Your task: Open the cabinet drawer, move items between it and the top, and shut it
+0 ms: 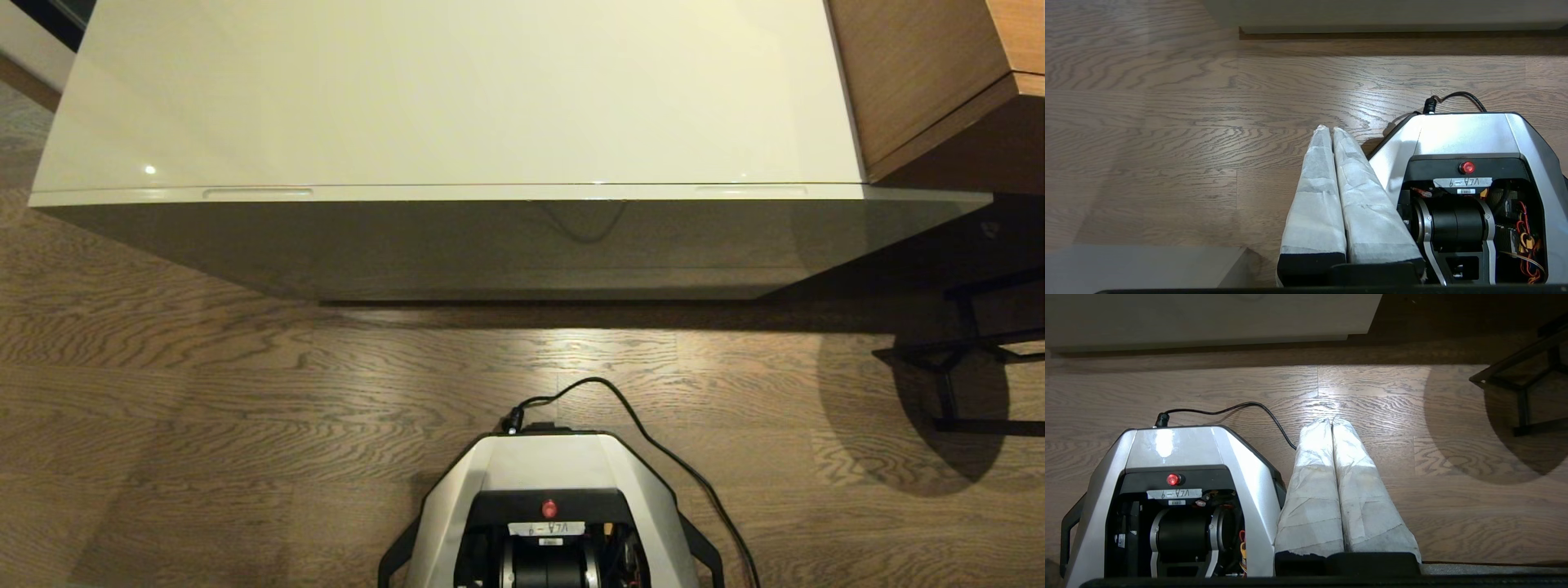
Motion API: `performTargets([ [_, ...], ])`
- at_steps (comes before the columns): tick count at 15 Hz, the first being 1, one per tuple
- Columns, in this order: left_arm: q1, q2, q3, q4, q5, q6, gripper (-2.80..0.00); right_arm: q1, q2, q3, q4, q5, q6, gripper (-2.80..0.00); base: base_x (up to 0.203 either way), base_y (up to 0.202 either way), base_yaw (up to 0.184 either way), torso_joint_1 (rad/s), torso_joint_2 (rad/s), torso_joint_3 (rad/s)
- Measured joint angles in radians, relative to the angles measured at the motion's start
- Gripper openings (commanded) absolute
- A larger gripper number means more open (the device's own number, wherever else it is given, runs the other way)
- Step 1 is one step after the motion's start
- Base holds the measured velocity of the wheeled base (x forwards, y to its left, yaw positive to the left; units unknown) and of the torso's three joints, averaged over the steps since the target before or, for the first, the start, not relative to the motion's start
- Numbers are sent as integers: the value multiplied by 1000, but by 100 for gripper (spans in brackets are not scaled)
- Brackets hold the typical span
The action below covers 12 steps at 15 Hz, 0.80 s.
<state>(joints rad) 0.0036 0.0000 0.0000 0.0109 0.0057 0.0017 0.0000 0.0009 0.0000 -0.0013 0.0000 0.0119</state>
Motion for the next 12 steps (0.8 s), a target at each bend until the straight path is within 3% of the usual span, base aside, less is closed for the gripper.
performTargets([
  [12, -1, 0, 0, 0, 0, 0, -280, 0, 0, 0, 0, 0, 0, -280, 0, 0, 0, 0, 0, 0],
])
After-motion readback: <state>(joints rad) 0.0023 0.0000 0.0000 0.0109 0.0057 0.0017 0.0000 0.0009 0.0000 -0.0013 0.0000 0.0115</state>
